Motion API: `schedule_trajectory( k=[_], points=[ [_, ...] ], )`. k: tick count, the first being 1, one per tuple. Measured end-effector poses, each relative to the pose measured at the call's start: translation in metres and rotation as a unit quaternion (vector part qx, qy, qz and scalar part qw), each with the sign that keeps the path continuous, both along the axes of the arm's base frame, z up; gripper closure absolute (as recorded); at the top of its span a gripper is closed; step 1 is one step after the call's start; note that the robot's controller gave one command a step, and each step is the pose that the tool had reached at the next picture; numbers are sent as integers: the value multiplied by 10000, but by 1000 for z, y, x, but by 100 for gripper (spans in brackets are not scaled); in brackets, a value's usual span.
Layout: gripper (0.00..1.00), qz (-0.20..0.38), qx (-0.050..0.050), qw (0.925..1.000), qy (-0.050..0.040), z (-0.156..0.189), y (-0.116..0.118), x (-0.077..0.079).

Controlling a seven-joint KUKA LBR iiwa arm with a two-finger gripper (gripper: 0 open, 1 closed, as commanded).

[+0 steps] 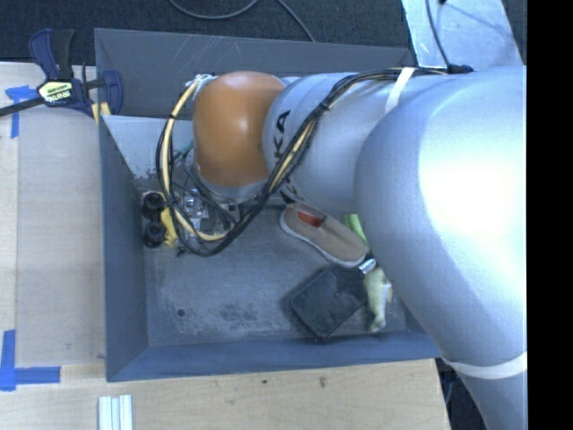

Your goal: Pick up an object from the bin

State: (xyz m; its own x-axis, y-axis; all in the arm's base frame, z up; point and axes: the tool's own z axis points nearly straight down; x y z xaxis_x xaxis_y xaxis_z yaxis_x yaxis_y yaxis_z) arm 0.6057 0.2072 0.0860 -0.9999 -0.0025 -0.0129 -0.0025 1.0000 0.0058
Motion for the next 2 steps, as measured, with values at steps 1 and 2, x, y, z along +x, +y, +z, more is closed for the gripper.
schedule_trajectory(
  k=[1,2],
  points=[
    [100,-13,2,10000,-8,-1,2,0],
    [100,-61,-1,10000,-62,-5,5,0]
  ],
)
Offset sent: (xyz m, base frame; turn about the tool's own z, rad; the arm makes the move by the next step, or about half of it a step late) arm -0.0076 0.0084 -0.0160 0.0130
